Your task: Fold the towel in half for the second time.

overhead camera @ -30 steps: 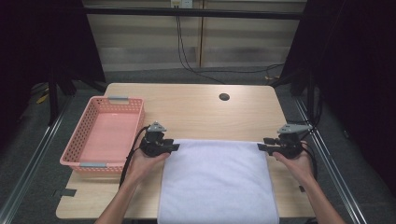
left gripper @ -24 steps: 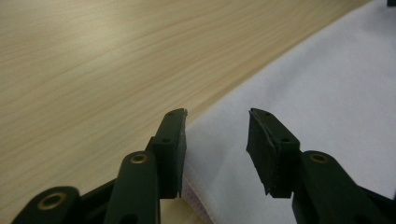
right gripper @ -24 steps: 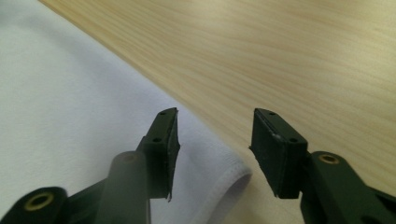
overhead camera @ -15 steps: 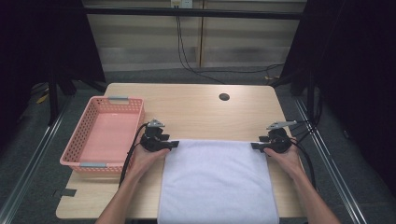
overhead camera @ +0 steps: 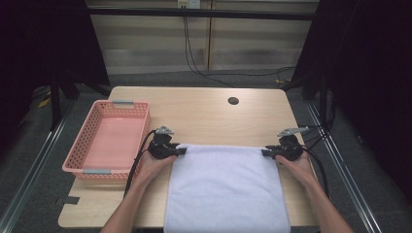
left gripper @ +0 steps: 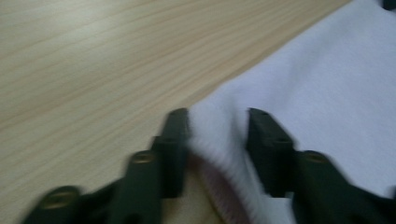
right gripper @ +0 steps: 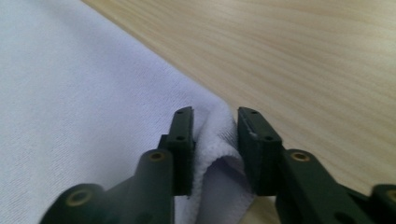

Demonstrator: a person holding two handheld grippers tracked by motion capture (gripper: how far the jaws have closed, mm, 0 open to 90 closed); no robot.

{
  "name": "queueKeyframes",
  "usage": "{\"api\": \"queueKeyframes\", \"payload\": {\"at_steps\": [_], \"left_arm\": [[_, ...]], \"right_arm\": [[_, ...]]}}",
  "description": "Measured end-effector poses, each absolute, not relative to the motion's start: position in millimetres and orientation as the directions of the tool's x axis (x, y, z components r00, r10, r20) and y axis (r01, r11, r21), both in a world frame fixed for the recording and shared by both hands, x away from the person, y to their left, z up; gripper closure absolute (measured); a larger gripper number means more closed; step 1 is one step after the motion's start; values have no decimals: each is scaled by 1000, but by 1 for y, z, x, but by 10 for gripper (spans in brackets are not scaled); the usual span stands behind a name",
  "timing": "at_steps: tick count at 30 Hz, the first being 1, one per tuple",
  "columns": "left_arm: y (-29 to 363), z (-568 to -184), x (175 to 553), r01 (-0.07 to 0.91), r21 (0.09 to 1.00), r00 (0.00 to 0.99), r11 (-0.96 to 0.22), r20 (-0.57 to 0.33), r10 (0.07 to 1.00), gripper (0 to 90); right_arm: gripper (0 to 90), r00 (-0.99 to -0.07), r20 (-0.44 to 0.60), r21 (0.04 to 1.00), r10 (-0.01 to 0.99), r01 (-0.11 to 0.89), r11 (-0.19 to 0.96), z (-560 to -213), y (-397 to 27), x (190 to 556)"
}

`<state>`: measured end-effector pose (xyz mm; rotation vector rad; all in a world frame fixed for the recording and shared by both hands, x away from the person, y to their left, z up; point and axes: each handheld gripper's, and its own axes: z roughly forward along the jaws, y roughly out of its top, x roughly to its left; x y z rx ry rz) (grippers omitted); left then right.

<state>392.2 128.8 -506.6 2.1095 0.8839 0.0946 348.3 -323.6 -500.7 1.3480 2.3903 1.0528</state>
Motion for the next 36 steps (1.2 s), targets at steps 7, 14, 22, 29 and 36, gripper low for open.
{"api": "queueKeyframes", "payload": {"at_steps": [7, 14, 22, 29, 36], "left_arm": [[139, -491, 388, 547, 768, 747, -332, -270, 608, 826], [139, -466, 377, 526, 804, 748, -279, -281, 601, 827], [141, -425, 378, 467, 843, 773, -267, -242, 586, 828], [153, -417, 400, 481, 842, 742, -245, -242, 625, 830], [152, -411, 428, 502, 830, 704, -244, -228, 673, 833]], "right_arm": [[831, -545, 209, 727, 812, 641, 244, -487, -330, 345], [843, -562, 219, 770, 798, 601, 213, -467, -333, 343], [849, -589, 206, 821, 781, 539, 190, -438, -332, 348], [849, -582, 216, 850, 784, 507, 142, -417, -337, 369], [850, -585, 188, 857, 789, 490, 159, -405, -326, 391]]}}
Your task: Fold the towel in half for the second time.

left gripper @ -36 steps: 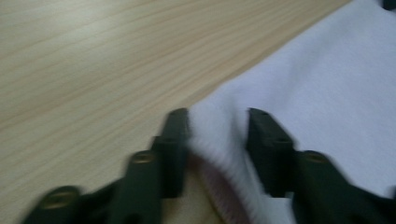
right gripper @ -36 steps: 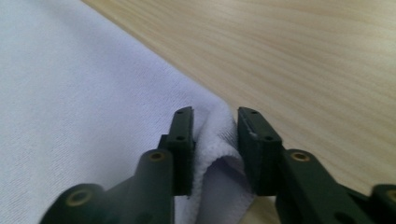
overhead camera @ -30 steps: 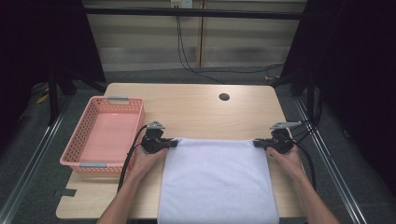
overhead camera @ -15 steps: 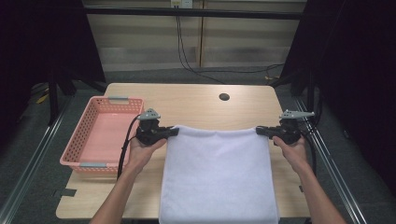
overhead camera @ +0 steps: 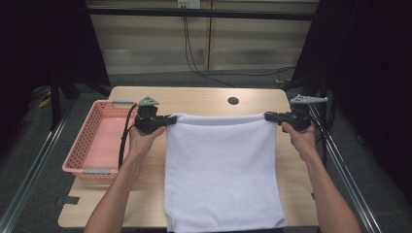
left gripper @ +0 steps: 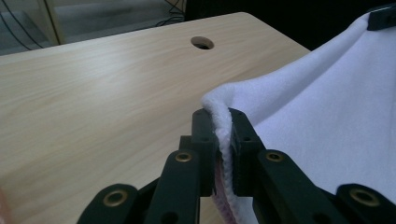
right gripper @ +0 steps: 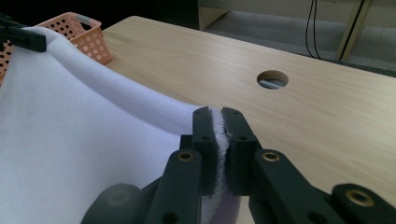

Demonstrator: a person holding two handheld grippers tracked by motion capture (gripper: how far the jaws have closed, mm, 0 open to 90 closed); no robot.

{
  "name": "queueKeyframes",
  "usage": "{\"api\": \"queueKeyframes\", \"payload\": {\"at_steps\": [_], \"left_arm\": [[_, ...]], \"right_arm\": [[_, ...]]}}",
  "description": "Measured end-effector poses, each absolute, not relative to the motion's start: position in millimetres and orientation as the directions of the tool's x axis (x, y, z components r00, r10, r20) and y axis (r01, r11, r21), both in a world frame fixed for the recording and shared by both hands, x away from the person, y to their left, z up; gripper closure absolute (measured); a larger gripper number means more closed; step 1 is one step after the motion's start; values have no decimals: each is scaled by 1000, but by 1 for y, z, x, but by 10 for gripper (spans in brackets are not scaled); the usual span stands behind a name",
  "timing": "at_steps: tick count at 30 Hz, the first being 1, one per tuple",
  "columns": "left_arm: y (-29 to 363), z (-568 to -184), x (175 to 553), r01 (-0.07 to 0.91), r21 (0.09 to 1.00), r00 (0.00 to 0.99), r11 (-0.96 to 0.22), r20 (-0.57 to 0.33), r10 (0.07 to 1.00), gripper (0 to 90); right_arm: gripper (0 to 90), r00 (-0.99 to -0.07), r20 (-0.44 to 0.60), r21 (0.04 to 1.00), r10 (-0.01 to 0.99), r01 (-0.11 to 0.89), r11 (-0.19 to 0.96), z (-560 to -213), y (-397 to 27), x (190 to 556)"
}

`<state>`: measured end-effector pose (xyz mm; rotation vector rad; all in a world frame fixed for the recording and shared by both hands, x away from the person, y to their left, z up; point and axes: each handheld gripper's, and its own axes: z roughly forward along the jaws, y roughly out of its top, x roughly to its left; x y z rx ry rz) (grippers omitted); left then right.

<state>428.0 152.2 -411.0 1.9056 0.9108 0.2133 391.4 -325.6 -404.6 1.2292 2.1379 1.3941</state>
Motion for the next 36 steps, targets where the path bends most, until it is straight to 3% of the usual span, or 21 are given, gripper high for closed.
{"api": "queueKeyframes", "payload": {"at_steps": [14, 36], "left_arm": [[151, -402, 452, 502, 850, 669, -158, -266, 694, 833], [154, -385, 378, 406, 889, 767, -214, -204, 609, 831]], "right_arm": [[856, -534, 174, 853, 827, 502, 144, -383, -319, 434], [855, -619, 188, 878, 763, 453, 152, -381, -332, 369]]}}
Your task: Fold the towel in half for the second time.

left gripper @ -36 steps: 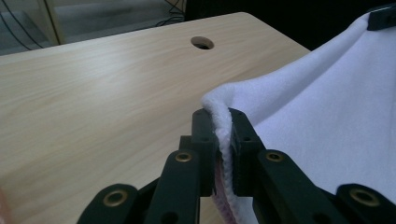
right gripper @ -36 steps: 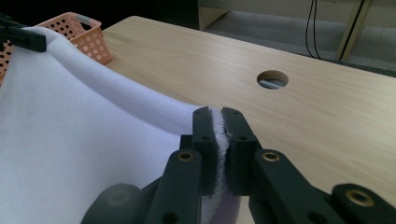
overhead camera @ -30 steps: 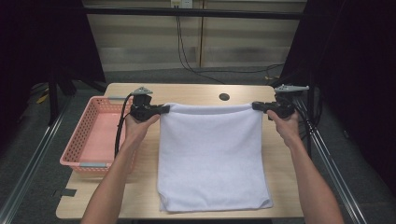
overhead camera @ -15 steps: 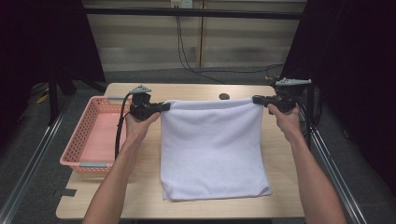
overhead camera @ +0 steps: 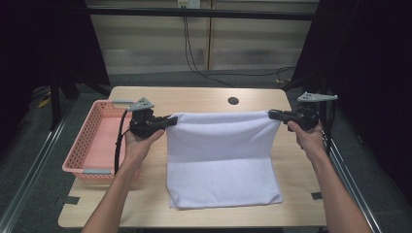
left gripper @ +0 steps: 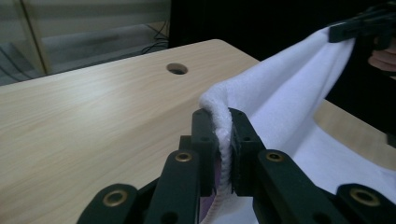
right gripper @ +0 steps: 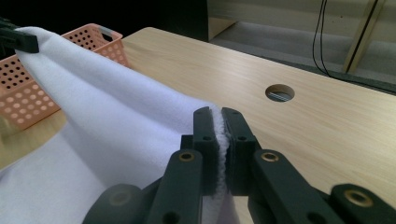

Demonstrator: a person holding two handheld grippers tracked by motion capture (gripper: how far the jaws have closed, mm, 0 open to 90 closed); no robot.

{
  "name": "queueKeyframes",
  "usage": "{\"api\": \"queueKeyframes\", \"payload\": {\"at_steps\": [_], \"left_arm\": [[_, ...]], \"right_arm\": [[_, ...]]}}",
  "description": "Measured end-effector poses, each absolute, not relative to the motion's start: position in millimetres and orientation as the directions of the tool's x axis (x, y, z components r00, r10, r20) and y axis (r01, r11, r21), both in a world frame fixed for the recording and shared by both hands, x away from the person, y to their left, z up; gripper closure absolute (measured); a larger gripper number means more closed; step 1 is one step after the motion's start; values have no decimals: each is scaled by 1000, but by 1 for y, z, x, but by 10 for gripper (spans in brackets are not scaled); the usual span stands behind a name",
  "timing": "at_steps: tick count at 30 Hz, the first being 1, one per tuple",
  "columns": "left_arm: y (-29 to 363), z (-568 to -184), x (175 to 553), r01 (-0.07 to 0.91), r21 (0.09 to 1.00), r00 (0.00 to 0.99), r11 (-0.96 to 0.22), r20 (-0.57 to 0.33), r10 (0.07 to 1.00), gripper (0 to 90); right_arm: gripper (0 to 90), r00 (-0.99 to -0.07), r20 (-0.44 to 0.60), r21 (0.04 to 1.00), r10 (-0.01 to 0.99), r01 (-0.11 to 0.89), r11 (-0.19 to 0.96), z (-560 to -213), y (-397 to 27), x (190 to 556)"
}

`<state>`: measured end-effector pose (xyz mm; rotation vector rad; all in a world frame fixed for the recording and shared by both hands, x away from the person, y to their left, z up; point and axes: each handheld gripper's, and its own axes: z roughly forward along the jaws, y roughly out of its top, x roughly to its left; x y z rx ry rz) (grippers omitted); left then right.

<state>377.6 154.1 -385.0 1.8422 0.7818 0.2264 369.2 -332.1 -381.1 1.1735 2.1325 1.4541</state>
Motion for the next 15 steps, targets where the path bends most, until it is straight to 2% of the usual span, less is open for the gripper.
{"api": "queueKeyframes", "payload": {"at_steps": [8, 14, 15], "left_arm": [[157, -397, 348, 408, 881, 779, -240, -199, 594, 829], [160, -416, 314, 429, 866, 781, -258, -211, 588, 827], [159, -420, 306, 415, 863, 793, -288, -187, 580, 826]], "right_arm": [[853, -649, 209, 885, 732, 444, 141, -393, -339, 336], [850, -681, 235, 872, 694, 463, 159, -416, -339, 295], [849, -684, 236, 871, 690, 464, 161, -418, -339, 292]]}}
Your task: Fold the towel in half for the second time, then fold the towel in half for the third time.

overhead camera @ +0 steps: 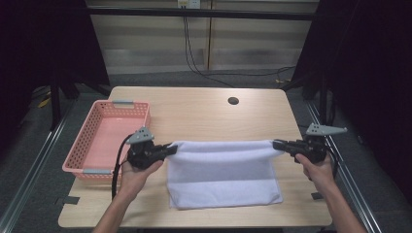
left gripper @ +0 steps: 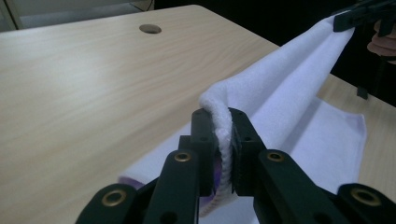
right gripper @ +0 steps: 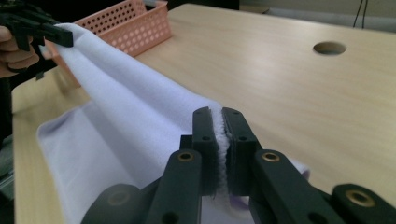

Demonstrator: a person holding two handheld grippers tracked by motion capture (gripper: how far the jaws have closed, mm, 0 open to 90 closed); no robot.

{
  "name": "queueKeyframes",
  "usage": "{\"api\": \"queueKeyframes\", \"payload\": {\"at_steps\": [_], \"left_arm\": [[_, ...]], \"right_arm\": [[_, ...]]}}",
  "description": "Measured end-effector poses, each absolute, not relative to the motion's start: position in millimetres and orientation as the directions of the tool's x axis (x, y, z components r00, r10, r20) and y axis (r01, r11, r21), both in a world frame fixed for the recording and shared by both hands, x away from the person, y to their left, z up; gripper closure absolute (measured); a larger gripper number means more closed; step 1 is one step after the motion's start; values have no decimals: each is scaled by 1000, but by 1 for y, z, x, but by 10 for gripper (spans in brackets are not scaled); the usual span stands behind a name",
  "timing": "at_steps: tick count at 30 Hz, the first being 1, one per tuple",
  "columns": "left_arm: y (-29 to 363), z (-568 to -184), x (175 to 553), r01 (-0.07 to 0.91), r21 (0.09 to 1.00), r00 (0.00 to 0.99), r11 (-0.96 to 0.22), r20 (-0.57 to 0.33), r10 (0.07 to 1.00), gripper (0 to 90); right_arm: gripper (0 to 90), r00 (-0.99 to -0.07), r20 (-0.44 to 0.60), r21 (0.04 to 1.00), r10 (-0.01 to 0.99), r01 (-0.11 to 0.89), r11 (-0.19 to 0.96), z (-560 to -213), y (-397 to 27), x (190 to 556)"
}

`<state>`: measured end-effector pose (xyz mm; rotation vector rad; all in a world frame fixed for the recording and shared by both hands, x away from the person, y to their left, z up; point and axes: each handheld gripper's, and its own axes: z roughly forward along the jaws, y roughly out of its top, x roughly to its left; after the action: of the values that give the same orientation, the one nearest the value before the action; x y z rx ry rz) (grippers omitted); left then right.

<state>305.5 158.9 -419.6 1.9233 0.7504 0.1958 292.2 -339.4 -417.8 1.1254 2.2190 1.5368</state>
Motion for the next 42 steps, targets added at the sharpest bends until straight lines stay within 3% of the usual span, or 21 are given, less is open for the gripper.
{"api": "queueKeyframes", "payload": {"at_steps": [12, 20, 24, 27, 33, 42], "left_arm": [[168, -466, 273, 515, 781, 788, -354, -268, 554, 815], [171, -472, 251, 515, 763, 807, -391, -276, 523, 798], [173, -477, 242, 550, 734, 800, -398, -326, 504, 775], [179, -475, 236, 525, 743, 812, -416, -290, 507, 747], [186, -467, 242, 530, 776, 786, -342, -298, 542, 607], [169, -460, 280, 519, 781, 777, -346, -263, 571, 549]], "right_arm": [[817, -708, 248, 806, 661, 529, 265, -458, -334, 232], [788, -720, 242, 763, 650, 555, 330, -471, -334, 215], [744, -723, 241, 751, 647, 561, 348, -473, -337, 204], [723, -730, 235, 736, 641, 564, 373, -475, -337, 196], [680, -715, 227, 766, 661, 551, 332, -468, -341, 197], [541, -691, 179, 769, 700, 542, 339, -463, -326, 214]]}}
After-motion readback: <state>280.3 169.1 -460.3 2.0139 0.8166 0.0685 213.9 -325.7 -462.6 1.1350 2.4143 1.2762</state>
